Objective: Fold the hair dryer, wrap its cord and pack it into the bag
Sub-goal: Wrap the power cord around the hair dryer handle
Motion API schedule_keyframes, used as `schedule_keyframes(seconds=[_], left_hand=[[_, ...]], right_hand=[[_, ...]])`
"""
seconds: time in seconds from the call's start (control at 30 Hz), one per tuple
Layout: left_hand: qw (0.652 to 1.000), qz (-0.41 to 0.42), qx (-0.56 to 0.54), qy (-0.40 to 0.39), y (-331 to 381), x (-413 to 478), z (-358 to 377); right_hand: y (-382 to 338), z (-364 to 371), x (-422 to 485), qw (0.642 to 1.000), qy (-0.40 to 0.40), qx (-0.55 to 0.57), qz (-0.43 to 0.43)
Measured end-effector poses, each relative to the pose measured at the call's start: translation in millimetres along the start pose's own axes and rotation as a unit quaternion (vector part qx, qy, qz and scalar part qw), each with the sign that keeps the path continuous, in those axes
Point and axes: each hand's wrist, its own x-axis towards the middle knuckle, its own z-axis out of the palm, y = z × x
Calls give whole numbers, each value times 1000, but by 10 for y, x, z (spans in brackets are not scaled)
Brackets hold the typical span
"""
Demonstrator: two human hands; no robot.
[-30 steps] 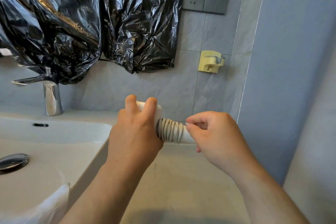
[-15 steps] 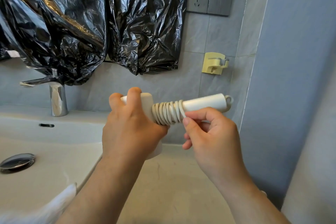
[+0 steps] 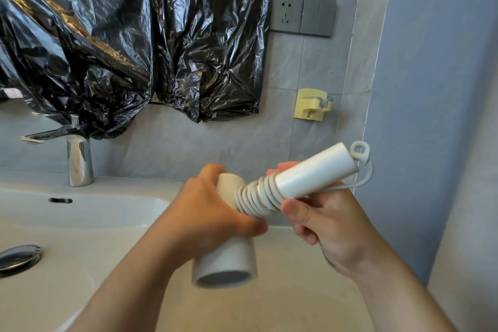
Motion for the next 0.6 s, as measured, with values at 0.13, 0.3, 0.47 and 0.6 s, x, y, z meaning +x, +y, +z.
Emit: schedule_keyframes(seconds=[0.13,0.3,0.47,0.6], left_hand=[[996,-3,-63,-61,6,-8,2],[997,38,-27,-62,-11,-18,-45],[965,131,216,-65,20,-100,-124],[917,150,368,-16,55,-102,-25]], right_hand=[[-54,-78,-14,999,-43,4,-20],[-102,-302,-73,975,-179,-117,60],[-81,-408,-17,934,-157,-257,193],[-52,-300,-32,910,-79,-353,201]])
